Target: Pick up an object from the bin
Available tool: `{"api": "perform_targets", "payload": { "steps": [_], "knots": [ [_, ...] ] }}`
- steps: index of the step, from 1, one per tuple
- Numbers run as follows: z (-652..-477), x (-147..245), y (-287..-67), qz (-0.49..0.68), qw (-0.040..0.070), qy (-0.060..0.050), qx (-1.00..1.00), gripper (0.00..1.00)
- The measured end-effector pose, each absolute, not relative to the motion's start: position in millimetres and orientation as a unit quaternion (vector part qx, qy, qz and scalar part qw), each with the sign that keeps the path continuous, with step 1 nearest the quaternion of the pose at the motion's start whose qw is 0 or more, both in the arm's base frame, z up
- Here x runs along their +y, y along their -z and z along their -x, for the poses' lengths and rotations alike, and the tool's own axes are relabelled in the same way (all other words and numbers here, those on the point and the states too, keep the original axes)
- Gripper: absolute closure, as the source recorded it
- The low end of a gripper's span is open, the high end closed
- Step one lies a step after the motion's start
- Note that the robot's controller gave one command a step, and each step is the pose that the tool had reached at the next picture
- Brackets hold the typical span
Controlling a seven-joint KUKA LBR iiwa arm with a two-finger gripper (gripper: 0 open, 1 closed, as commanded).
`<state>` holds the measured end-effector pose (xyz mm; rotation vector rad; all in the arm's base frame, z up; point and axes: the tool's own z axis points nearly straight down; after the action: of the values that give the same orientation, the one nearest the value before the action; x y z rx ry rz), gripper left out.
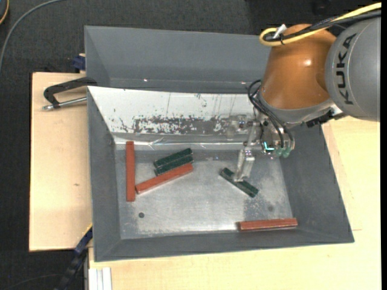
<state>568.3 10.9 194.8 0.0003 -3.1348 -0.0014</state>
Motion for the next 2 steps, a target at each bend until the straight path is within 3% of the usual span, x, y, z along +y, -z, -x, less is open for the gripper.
{"api": "perform_targets", "payload": {
  "steps": [1,2],
  "knots": [
    [-551.7,-7,-66,-0.079,0.003,0.001,-0.997,0.0],
    [-533.0,-91,-71,-0.159,0.0,-0.001,-0.987,0.0]
  ]
}}
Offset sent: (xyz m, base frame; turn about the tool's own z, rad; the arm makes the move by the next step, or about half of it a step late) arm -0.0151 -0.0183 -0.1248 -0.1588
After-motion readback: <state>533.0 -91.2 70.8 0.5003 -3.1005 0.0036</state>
